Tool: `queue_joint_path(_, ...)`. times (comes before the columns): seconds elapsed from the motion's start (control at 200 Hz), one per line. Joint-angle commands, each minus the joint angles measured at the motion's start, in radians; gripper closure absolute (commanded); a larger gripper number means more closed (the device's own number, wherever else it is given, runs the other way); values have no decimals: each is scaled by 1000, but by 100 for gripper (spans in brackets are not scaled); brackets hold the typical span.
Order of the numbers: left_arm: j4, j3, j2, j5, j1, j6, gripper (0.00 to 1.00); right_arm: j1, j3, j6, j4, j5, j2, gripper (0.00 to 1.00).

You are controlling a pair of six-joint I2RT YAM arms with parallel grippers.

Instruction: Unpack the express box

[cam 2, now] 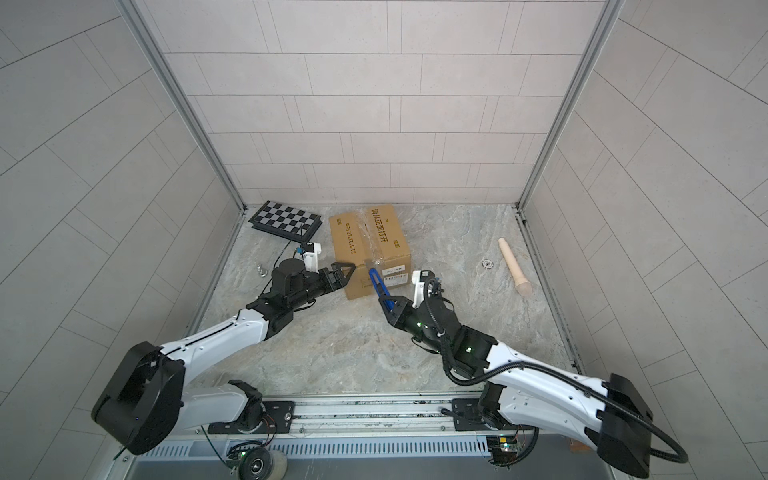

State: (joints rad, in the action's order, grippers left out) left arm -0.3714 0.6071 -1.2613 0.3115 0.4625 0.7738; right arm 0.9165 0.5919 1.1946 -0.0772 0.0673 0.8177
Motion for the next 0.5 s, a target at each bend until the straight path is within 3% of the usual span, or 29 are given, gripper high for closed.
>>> queue_joint_path(0.0,49,51,47,1,-29,-31,6,-53,89,-112,248,64,-133,100)
queue_joint_path(0.145,113,90,84,-21,-62,-67,2,-183,155,-190,475,58,-213,100)
queue_joint_path(0.215,147,117,78,-29,-78,-86,0,-272,171,-238,516,-9,-198,100)
queue_joint_path(0.36,142,153,26,-3,-87,-91,0,-456,194,-351,501,-205,-67,100)
queue_joint_path(0.496,122,172,-29,4,-88,-80,0,-505,243,-478,475,-284,102,100)
